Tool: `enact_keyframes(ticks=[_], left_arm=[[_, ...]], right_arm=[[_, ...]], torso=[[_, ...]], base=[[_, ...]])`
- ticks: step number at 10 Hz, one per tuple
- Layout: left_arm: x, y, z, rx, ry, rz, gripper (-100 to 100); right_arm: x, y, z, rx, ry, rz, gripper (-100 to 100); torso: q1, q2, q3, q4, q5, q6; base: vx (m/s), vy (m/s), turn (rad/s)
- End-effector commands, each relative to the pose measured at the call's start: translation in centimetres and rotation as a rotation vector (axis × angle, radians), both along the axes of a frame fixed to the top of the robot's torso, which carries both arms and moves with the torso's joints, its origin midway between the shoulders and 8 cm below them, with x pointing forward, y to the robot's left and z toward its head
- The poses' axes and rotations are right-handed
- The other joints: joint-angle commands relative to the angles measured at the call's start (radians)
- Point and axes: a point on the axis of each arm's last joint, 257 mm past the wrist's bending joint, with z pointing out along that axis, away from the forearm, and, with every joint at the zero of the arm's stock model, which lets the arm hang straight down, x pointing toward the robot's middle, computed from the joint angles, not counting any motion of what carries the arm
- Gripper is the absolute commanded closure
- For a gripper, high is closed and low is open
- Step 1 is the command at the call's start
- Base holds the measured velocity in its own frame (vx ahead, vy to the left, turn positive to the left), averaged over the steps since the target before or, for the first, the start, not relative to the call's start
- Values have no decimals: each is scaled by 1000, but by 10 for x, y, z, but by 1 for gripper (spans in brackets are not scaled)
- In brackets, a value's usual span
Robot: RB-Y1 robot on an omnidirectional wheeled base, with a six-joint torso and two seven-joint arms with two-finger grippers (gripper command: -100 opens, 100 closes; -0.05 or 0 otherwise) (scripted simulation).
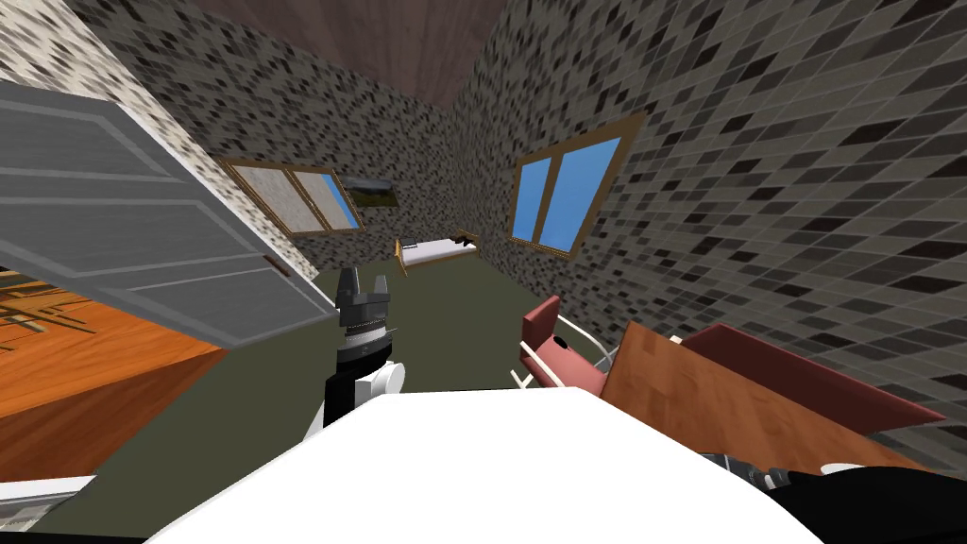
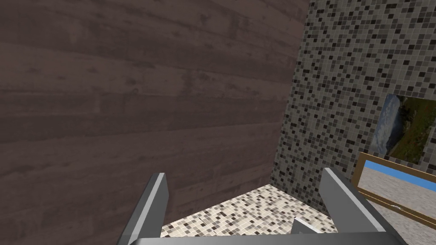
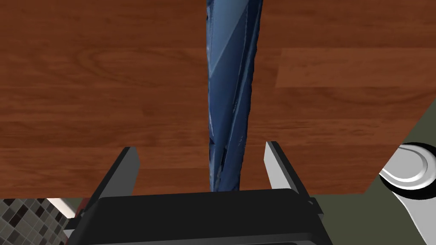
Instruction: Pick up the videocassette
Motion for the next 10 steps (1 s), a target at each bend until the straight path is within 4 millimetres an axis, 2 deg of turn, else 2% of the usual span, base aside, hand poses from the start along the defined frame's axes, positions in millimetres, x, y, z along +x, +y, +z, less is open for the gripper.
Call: enact_keyframes(ticks=[1,3,4,5,9,10], left_arm=[[0,0,0,0,0,0,0],[0,0,0,0,0,0,0],[0,0,0,0,0,0,0],[0,0,0,0,0,0,0],[0,0,0,0,0,0,0],[0,0,0,0,0,0,0]], right_arm=[[-5,0,-8,0,0,-50,-100],[-12,2,-18,1,1,-110,-100],[-10,2,-14,2,1,-88,-100],[-10,2,-15,1,0,-94,100],[-11,3,-15,4,2,-95,100],[-11,3,-15,4,2,-95,0]], torso=[[0,0,0,0,0,0],[0,5,3,1,0,1],[0,7,4,2,0,1],[0,2,2,1,0,2],[-1,-5,-3,-1,0,1],[-1,-6,-3,-1,0,1]], base=[[-152,-4,322],[-187,-14,276],[-85,-7,45],[-15,-1,-12],[-2,1,-1],[0,0,0]])
